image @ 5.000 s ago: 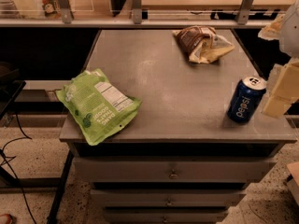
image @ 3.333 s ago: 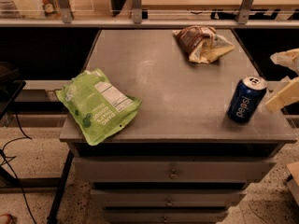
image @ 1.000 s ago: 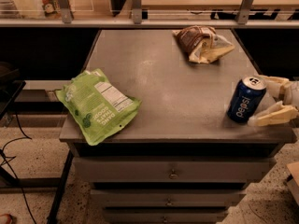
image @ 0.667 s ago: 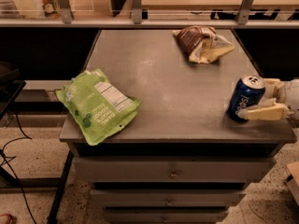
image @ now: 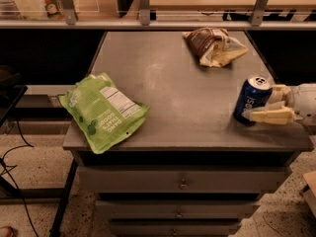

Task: Move pepsi can near brown chip bag

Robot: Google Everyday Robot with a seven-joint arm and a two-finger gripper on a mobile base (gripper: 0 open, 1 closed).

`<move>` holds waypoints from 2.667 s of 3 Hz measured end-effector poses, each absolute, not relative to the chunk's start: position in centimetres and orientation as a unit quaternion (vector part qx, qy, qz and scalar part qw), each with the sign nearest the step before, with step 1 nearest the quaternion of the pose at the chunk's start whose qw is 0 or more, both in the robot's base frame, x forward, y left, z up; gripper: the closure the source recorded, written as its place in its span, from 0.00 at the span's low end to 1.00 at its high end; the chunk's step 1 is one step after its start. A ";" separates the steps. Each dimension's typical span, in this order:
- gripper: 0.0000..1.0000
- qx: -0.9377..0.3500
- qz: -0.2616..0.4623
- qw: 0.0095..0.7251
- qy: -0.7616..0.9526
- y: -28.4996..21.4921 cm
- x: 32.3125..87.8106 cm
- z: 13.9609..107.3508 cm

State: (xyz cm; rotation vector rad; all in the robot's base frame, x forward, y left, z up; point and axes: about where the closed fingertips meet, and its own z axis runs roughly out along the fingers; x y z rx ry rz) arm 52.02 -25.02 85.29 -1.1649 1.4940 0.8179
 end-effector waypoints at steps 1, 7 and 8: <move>0.77 -0.482 0.342 0.514 0.621 -24.7 52.2 85.9; 0.61 -0.373 0.211 0.563 0.707 -29.9 66.5 86.9; 0.38 -0.356 0.209 0.567 0.713 -30.1 67.9 85.8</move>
Offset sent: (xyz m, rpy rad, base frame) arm 0.0265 -0.0020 0.0489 -0.0298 -0.0228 -0.0672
